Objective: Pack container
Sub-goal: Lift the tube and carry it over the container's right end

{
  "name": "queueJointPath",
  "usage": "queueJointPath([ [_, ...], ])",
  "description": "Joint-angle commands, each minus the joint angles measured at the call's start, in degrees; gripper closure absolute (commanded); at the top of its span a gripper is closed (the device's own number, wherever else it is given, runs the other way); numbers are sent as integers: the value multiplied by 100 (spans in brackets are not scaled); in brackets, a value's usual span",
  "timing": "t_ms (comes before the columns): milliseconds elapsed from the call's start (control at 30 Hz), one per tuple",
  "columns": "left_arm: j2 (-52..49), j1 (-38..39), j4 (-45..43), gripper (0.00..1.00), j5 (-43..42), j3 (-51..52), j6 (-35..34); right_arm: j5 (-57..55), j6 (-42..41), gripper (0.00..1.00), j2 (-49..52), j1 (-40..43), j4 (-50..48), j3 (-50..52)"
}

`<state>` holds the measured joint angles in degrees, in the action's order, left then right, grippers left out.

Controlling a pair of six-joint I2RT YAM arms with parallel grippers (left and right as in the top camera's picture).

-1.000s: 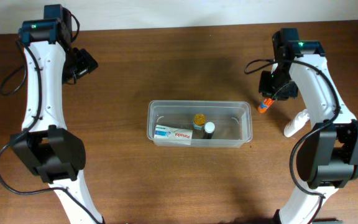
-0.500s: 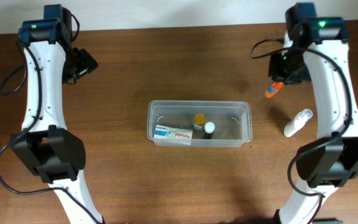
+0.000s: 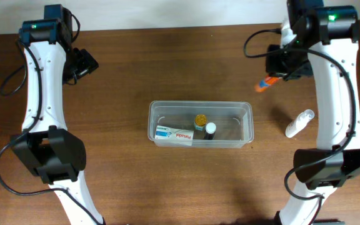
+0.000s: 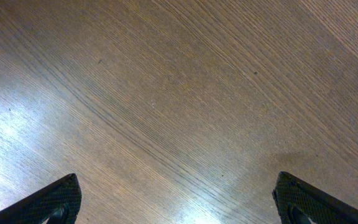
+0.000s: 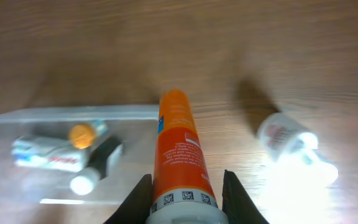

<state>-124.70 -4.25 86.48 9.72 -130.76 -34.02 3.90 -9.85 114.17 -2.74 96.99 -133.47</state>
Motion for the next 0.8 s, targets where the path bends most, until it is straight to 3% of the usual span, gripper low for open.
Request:
queueJointPath([
  [0,162,-15,15,1,63,-63,68,470,101,80,-52,-227,33,-116],
  [367,162,-15,15,1,63,-63,68,448,98,80,-52,-857,35,-94],
  [767,162,-15,15,1,63,-63,68,452,59,85,-79,-922,35,315],
])
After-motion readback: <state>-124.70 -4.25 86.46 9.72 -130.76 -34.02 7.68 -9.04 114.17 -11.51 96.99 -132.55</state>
